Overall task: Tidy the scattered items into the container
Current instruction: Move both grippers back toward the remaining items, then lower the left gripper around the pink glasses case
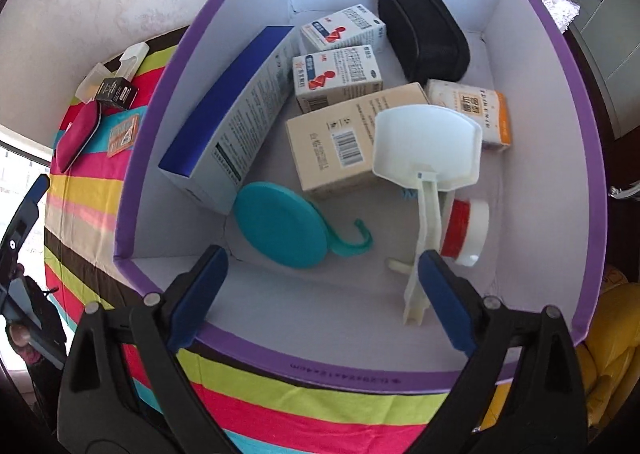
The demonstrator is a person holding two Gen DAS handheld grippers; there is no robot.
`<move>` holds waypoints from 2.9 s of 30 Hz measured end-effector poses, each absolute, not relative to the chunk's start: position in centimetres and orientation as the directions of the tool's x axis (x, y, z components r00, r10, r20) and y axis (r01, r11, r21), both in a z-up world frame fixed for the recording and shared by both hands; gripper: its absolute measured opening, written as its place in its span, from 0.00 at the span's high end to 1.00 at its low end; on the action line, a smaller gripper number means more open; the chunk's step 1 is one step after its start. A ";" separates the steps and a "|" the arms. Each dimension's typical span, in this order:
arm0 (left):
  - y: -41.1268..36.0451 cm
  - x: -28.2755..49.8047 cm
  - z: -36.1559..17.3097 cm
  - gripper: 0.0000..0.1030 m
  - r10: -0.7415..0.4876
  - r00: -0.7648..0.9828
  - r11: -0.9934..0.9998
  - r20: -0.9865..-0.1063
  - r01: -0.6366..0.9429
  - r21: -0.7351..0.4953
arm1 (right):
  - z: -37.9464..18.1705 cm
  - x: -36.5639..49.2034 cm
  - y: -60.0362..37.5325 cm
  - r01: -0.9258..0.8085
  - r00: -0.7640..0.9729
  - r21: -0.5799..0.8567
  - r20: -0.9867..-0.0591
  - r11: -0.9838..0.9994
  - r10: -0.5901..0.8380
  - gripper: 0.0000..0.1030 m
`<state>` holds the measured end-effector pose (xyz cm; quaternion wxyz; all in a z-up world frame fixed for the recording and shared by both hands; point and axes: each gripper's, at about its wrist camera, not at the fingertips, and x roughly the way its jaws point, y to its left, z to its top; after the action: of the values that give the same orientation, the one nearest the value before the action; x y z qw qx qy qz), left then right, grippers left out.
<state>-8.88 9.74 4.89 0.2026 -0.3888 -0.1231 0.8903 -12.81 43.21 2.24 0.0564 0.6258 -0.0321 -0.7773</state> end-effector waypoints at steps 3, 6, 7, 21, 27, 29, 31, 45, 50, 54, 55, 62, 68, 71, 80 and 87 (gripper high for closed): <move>7.7 -8.0 3.7 0.16 0.470 -0.602 -0.879 -0.646 -0.250 -0.406 | 2.5 -10.4 43.1 0.037 -0.192 0.096 -0.976 -0.995 -0.102 0.07; 5.6 -7.2 2.7 0.16 0.468 -0.602 -0.878 -0.648 -0.232 -0.418 | 2.5 -7.9 42.2 0.024 -0.164 0.096 -0.982 -0.995 -0.098 0.07; 4.9 -6.8 2.5 0.16 0.465 -0.603 -0.879 -0.648 -0.227 -0.419 | 2.5 -7.1 41.8 0.015 -0.152 0.098 -0.983 -0.995 -0.099 0.07; -7.7 -0.8 -1.0 0.11 0.402 -0.565 -0.910 -0.720 -0.160 -0.383 | 8.7 2.8 37.8 -0.075 -0.522 0.089 -0.852 -0.993 -0.037 0.06; -12.7 -2.7 -1.4 0.00 0.392 -0.583 -0.912 -0.711 -0.142 -0.385 | 14.4 3.7 28.9 0.045 -0.848 0.117 -0.521 -0.992 -0.100 0.00; -13.5 -3.9 -1.5 0.00 0.384 -0.579 -0.917 -0.719 -0.148 -0.371 | 14.3 2.8 25.6 0.112 -0.855 0.132 -0.492 -0.985 -0.163 0.00; -14.0 -5.5 -1.9 0.00 0.419 -0.549 -0.902 -0.723 -0.161 -0.401 | 13.1 1.2 22.3 0.170 -0.840 0.113 -0.503 -0.979 -0.204 0.00; -9.7 -14.6 0.2 0.00 0.249 -0.598 -0.908 -0.762 -0.417 0.031 | -1.0 -12.1 16.0 0.132 -0.609 0.188 -0.760 -0.973 -0.229 0.00; -7.8 -18.3 0.7 0.00 0.317 -0.569 -0.851 -0.759 -0.525 0.038 | -2.7 -13.8 15.8 0.095 -0.597 0.225 -0.767 -0.970 -0.236 0.00; -5.9 -21.5 -1.0 0.00 0.306 -0.493 -0.815 -0.814 -0.578 0.044 | -3.9 -14.3 15.5 0.092 -0.585 0.204 -0.781 -0.975 -0.218 0.00; -5.5 -22.1 -1.7 0.00 0.297 -0.469 -0.807 -0.832 -0.589 0.043 | -4.2 -14.5 15.6 0.087 -0.580 0.205 -0.785 -0.975 -0.218 0.00; -3.7 -23.0 -4.6 0.00 0.272 -0.405 -0.783 -0.873 -0.620 0.044 | -4.9 -16.5 15.9 0.074 -0.560 0.218 -0.798 -0.973 -0.222 0.00; -2.9 -21.5 -5.1 0.00 0.196 -0.454 -0.783 -0.869 -0.606 0.141 | -5.4 -18.2 14.8 0.100 -0.552 0.151 -0.814 -0.983 -0.181 0.00; -3.2 -21.3 -4.9 0.00 0.192 -0.454 -0.801 -0.870 -0.585 0.129 | -5.5 -18.7 14.2 0.118 -0.554 0.137 -0.813 -0.983 -0.180 0.00; -3.3 -21.0 -4.3 0.03 0.159 -0.485 -0.839 -0.860 -0.526 0.141 | -6.3 -20.7 12.1 0.153 -0.540 0.049 -0.832 -0.987 -0.125 0.00; -4.3 -20.1 -3.6 0.20 0.141 -0.515 -0.866 -0.846 -0.478 0.147 | -6.1 -20.0 10.9 0.232 -0.563 -0.017 -0.818 -0.973 -0.120 0.16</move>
<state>-20.10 -4.33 -3.59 0.1819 -0.4576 0.1845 0.8506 -20.05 10.85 -6.13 0.0999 0.4567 0.0614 -0.8819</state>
